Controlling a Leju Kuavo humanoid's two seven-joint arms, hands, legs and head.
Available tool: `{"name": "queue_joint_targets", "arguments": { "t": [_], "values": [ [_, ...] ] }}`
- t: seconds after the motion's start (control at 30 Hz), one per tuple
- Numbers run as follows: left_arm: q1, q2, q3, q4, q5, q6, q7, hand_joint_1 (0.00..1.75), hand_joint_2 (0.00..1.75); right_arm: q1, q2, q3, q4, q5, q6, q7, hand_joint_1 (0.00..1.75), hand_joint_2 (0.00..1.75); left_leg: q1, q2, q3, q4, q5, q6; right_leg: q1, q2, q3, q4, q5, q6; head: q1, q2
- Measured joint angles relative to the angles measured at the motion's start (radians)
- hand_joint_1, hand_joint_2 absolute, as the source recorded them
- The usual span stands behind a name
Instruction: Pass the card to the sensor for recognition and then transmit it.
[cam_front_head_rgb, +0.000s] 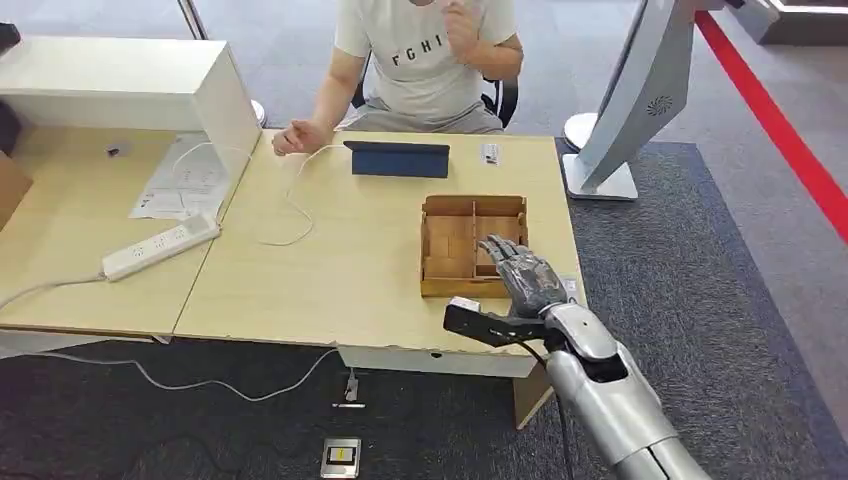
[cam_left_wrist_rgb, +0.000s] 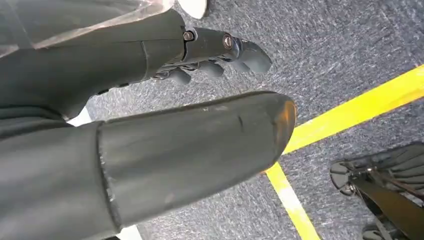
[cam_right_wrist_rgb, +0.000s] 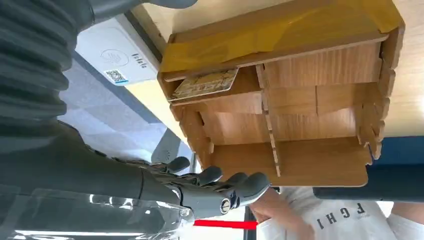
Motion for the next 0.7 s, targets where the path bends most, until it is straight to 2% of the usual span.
{"name": "queue_joint_targets", "arguments": {
  "t": [0.7],
  "values": [
    [0.0,0.001,-0.005,0.0,-0.016,0.005,-0.005,0.0,0.0,-0.022,0.026,0.0,0.136,0.002,-0.027,-0.018,0.0,1.75,0.0,0.0,0.0,0.0,0.0,0.0,0.0,0.0,0.0,0.0,0.0,0.0,0.0,0.0]
  ]
}}
